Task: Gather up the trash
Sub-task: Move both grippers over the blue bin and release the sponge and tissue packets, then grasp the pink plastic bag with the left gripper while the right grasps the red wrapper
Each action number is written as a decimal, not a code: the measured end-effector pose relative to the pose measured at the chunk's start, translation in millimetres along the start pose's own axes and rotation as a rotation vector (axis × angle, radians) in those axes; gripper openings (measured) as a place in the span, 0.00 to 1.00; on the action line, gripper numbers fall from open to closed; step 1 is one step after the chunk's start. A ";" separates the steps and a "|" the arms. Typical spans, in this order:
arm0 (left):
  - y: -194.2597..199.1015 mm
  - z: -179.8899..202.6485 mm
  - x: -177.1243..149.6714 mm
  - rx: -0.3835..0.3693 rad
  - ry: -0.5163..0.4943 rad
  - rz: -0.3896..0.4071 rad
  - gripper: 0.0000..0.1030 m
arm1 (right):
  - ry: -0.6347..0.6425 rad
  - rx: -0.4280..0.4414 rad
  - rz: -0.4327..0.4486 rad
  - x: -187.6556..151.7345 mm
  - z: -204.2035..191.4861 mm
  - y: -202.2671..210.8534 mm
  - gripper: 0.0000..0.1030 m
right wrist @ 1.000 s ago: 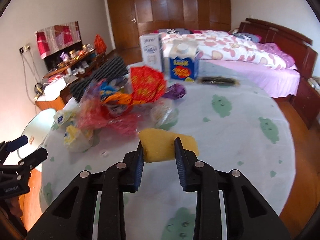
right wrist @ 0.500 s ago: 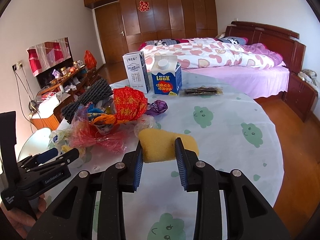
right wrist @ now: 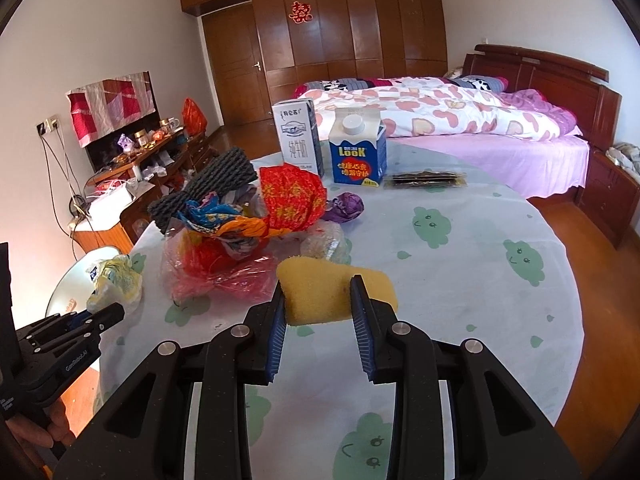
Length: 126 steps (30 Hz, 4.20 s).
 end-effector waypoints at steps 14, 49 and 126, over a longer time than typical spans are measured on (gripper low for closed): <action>43.5 -8.8 23.7 -0.059 -0.014 0.127 0.10 | 0.033 0.023 0.048 7.2 -24.2 10.8 0.31; 72.6 -199.9 50.4 0.284 0.210 0.164 0.10 | 0.168 0.450 0.012 23.8 -282.8 -19.7 0.31; 48.4 -111.5 25.5 0.212 0.051 0.061 0.93 | -0.160 0.046 -0.065 -9.1 -80.4 -20.4 0.67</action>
Point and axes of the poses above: each gripper's, at about its wrist camera, not at the fingertips, and y roughly against the way its jaws point, z to its right, x to its top, the point moved 9 cm from there along -y, roughly the way its jaws point, and after that the axes turned 14 degrees about z, right-handed, at the moved point
